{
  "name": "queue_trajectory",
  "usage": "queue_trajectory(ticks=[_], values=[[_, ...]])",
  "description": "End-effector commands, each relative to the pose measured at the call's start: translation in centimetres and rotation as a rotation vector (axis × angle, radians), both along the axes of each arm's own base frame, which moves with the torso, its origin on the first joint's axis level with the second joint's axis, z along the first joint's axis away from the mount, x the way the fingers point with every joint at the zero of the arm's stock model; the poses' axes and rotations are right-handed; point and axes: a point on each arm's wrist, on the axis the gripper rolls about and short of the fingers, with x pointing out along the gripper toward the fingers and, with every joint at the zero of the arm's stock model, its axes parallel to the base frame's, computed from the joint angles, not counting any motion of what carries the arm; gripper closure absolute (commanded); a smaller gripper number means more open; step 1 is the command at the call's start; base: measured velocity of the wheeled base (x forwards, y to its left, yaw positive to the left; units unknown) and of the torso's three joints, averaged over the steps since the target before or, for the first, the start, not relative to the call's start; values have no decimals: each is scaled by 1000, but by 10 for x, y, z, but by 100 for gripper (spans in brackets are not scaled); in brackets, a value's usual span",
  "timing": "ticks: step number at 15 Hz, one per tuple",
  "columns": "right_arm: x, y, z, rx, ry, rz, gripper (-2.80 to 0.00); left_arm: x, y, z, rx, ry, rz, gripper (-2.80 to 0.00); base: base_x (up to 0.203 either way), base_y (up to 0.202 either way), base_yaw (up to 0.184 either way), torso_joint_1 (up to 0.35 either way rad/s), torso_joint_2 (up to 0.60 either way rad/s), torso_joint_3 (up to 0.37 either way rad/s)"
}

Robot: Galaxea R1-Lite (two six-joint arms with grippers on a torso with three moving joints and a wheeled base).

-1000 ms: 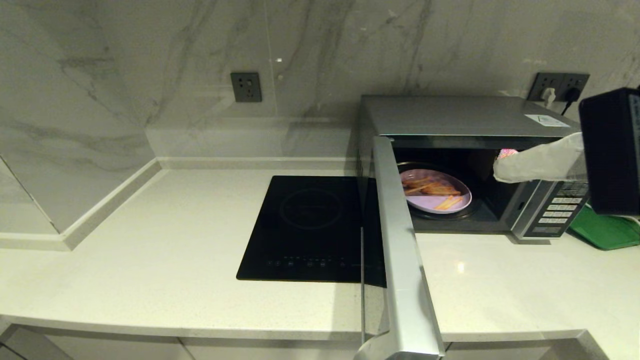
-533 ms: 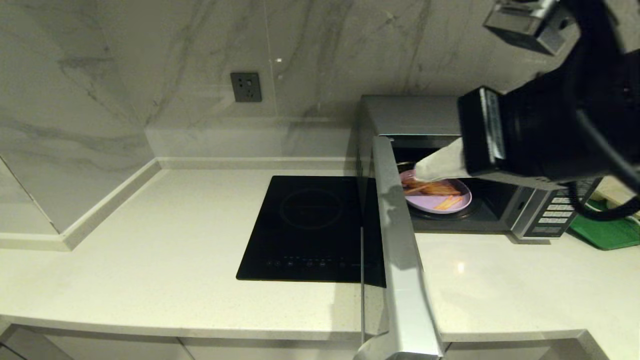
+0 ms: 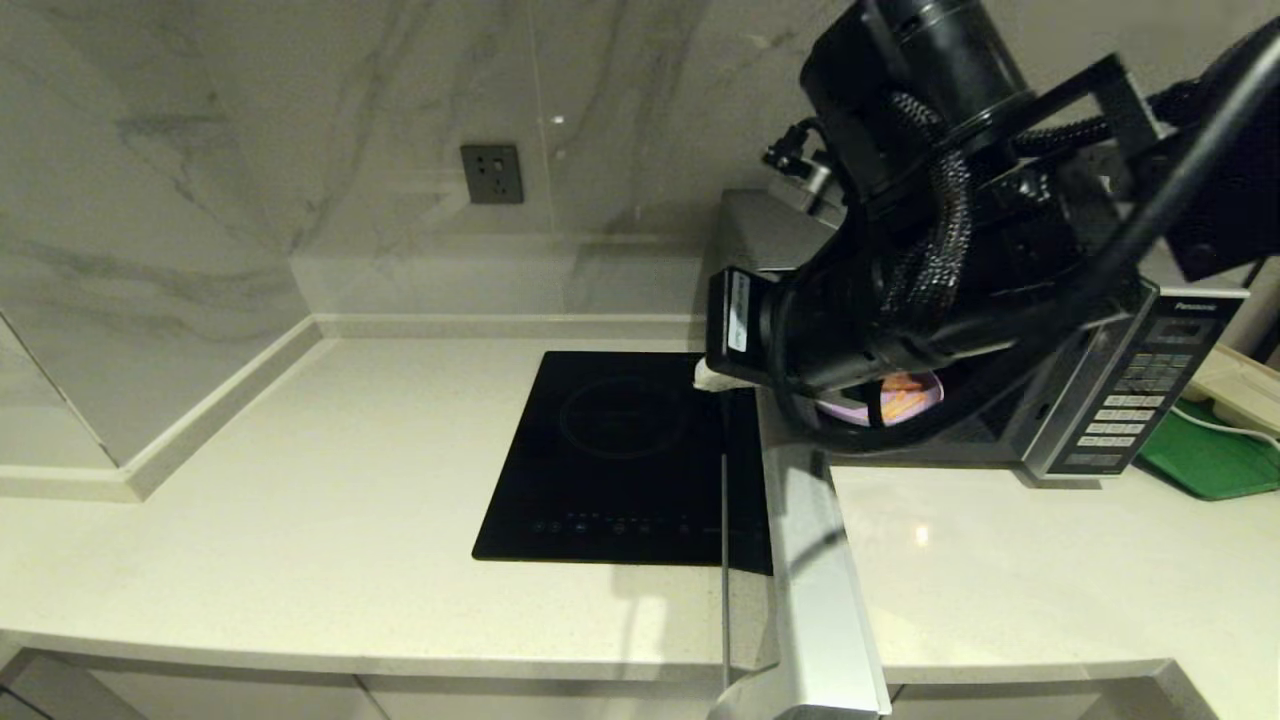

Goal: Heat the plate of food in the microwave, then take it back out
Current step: Close the microwave oven

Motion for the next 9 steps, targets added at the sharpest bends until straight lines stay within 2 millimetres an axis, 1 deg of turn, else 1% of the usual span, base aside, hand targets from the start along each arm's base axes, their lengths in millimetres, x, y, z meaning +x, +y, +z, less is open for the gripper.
queue_trajectory(ticks=[1, 5, 7, 9], values=[[14, 6, -18, -26, 47, -39, 0, 0, 0, 0, 0, 0, 1, 0, 0, 0, 0, 0, 0, 0], [16, -7, -14, -25, 47, -68, 0, 0, 0, 0, 0, 0, 1, 0, 0, 0, 0, 0, 0, 0], [11, -12, -14, -32, 52, -74, 0, 0, 0, 0, 0, 0, 1, 0, 0, 0, 0, 0, 0, 0], [3, -20, -7, -8, 53, -101, 0, 0, 0, 0, 0, 0, 1, 0, 0, 0, 0, 0, 0, 0]])
